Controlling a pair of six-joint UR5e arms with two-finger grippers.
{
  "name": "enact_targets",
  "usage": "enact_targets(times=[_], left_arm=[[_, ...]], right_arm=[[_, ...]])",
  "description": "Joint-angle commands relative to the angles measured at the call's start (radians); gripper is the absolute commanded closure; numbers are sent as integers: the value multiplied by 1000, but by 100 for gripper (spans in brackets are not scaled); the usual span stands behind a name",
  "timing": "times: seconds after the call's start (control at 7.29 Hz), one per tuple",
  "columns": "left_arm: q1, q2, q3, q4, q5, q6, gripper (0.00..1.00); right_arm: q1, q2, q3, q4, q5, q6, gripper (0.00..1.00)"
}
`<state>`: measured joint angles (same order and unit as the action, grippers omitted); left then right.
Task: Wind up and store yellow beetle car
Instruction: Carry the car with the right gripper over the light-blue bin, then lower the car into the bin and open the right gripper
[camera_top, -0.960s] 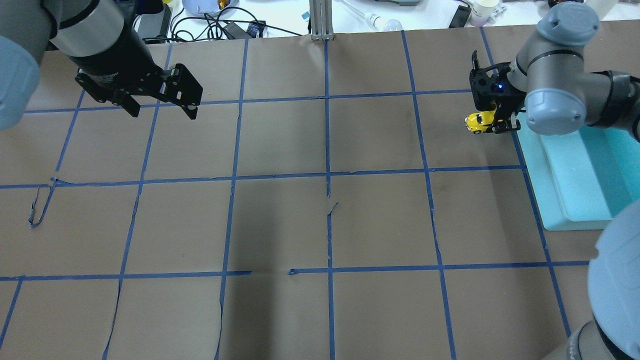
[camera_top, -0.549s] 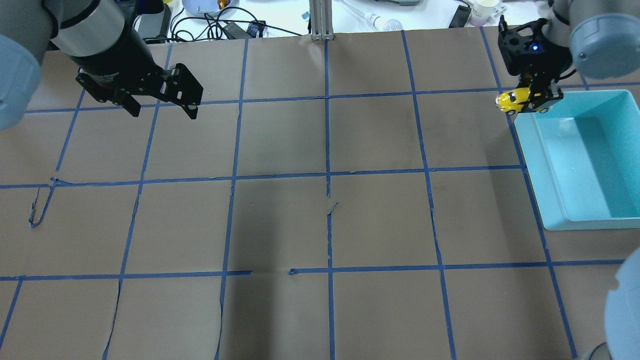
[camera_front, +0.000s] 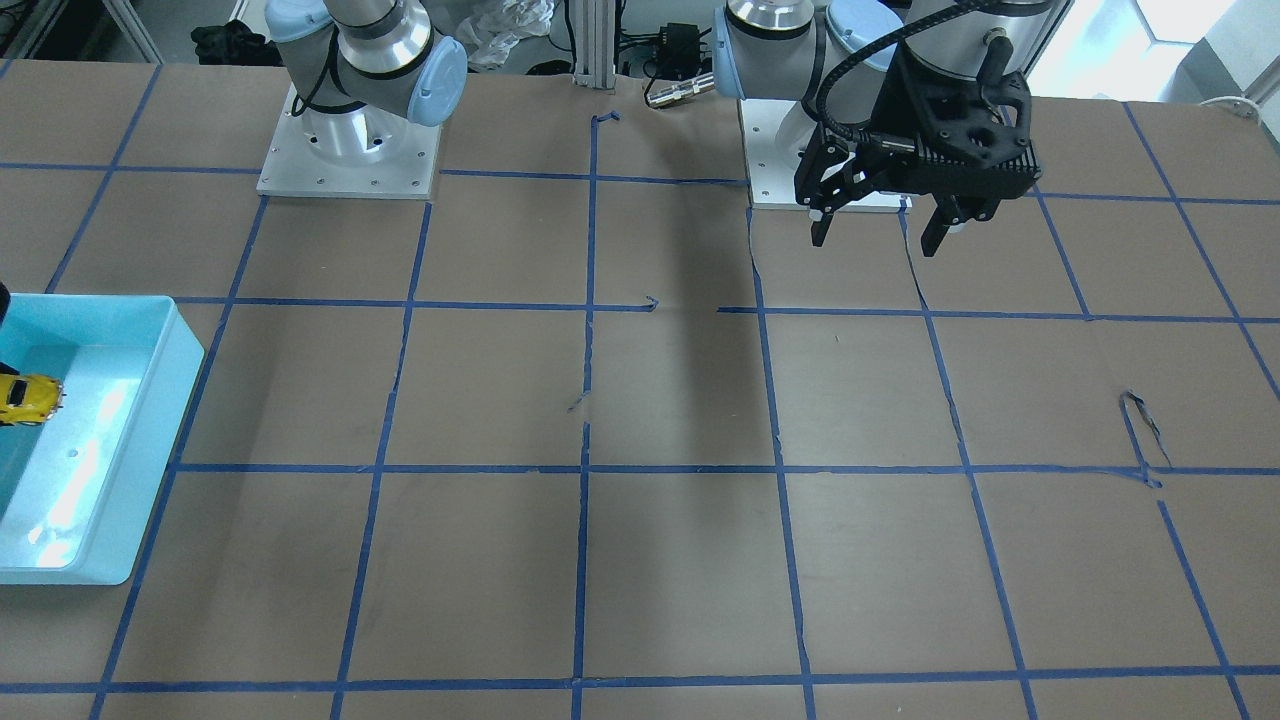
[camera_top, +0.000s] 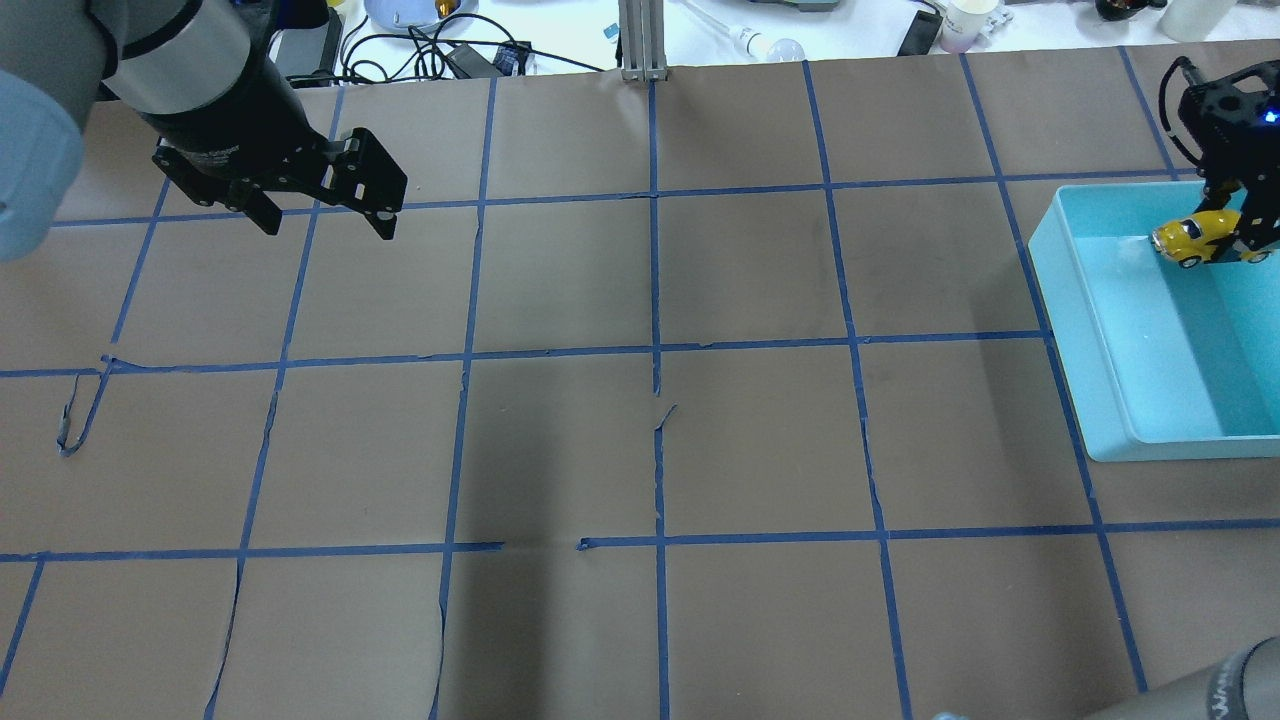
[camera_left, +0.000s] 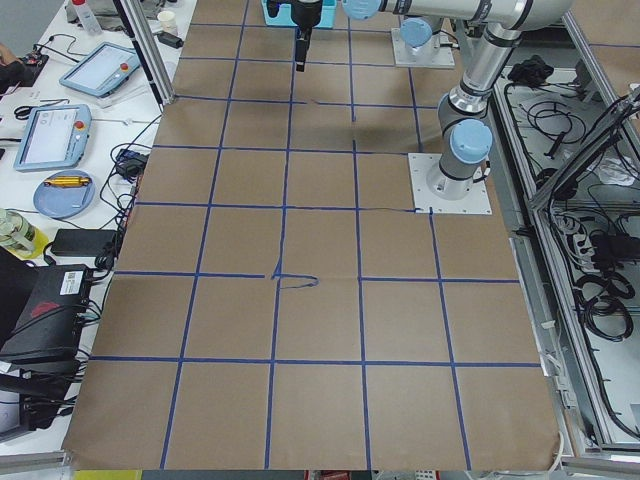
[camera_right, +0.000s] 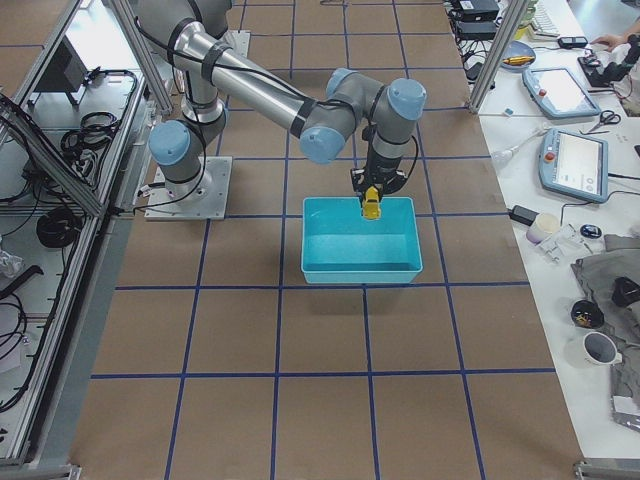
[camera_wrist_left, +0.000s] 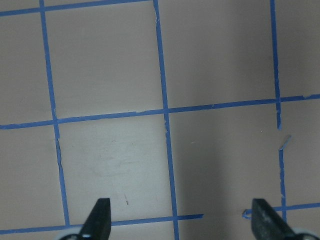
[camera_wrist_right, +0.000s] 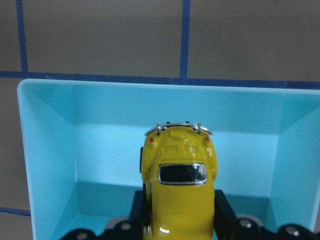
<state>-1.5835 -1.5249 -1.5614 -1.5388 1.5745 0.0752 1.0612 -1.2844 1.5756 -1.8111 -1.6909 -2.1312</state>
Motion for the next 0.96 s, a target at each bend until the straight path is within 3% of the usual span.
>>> enact_targets(times=[0.0, 0.14, 0.41, 0.82], left_arm=[[-1, -3, 0, 0, -4, 0, 0], [-1, -1, 0, 2, -4, 0, 0], [-1, 3, 0, 0, -5, 0, 0], [-1, 0, -2, 5, -10, 0, 0]], right_arm=[[-13, 29, 101, -188, -7, -22, 100], [-13, 45, 122, -247, -9, -22, 100], [-26, 80, 155, -251, -9, -21, 100], [-53, 89, 181, -254, -6, -19, 80]])
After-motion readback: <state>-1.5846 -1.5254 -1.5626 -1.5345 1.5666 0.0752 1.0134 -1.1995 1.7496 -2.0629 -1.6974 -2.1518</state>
